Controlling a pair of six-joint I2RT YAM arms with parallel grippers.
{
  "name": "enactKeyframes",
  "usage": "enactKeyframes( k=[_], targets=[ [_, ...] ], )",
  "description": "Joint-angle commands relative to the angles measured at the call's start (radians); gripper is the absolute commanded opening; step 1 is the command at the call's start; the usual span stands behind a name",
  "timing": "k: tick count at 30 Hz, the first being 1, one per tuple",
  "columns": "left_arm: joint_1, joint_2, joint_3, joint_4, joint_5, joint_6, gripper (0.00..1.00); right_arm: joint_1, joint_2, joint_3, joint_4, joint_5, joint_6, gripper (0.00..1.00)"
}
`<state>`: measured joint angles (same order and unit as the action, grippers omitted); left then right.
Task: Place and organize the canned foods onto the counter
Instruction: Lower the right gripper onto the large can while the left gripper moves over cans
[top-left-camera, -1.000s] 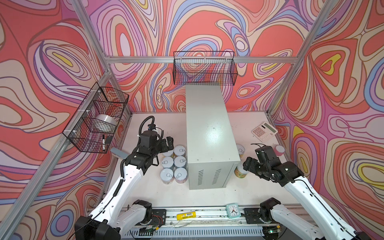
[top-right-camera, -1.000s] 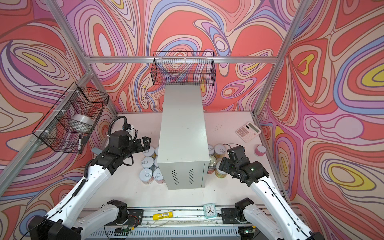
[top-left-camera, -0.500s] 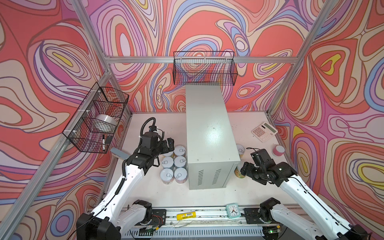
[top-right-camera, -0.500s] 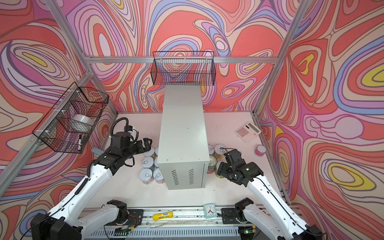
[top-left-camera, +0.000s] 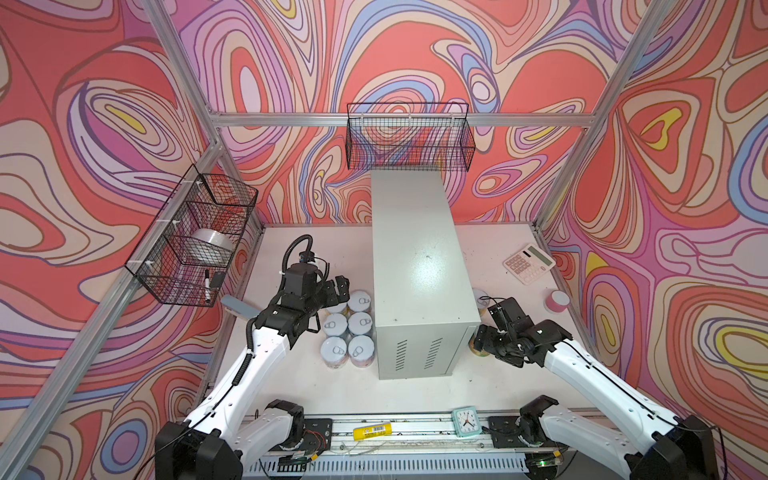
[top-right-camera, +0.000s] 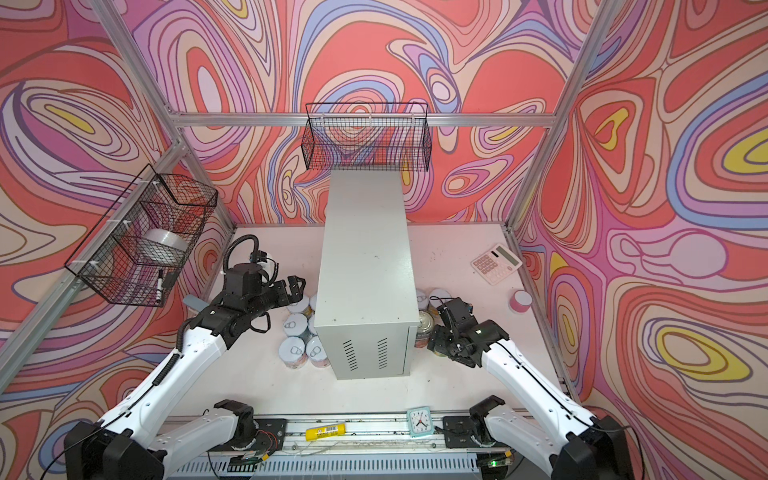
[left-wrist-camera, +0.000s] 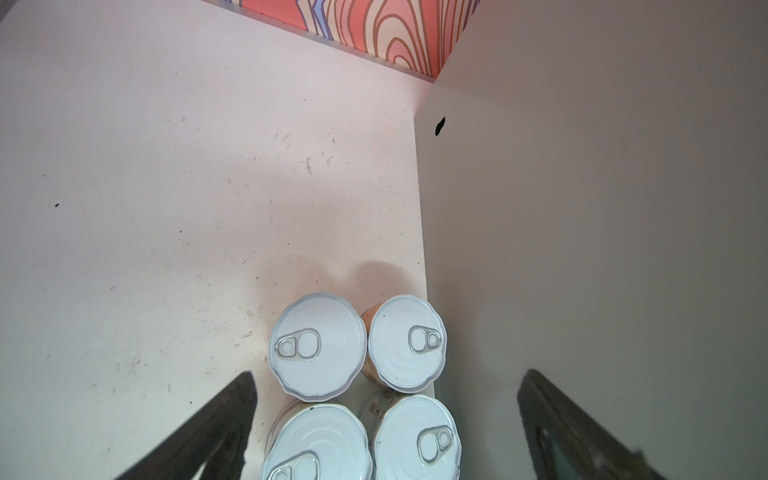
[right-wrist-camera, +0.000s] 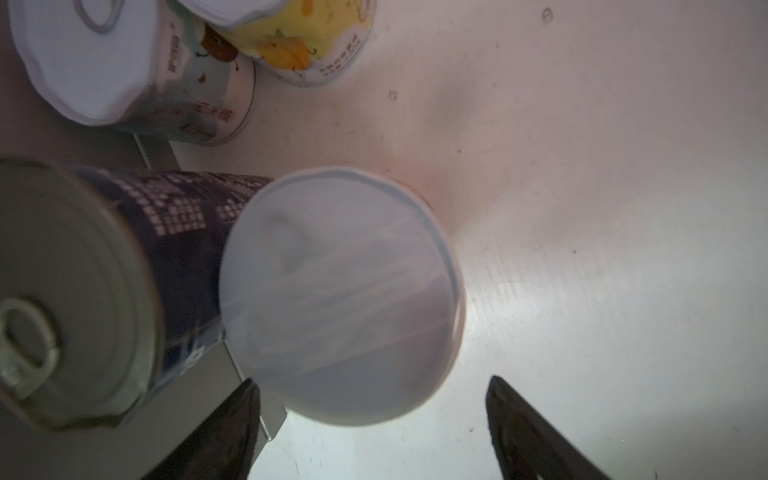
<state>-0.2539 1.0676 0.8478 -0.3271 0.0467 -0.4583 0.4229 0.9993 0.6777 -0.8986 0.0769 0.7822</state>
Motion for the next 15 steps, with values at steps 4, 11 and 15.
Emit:
enactKeyframes(
  k=[4, 11, 15],
  targets=[
    [0.001, 0.006, -0.017, 0.031, 0.022, -0.019, 0.98, 0.006, -0.026, -0.040, 0.061, 0.183, 0.063, 0.89],
    [0.001, 0.019, -0.028, 0.043, 0.029, -0.026, 0.98, 0.005, 0.037, -0.056, 0.166, 0.284, 0.077, 0.93],
    [0.001, 0.017, -0.026, 0.040, 0.025, -0.028, 0.98, 0.007, 0.101, -0.051, 0.237, 0.323, 0.076, 0.95]
  ],
)
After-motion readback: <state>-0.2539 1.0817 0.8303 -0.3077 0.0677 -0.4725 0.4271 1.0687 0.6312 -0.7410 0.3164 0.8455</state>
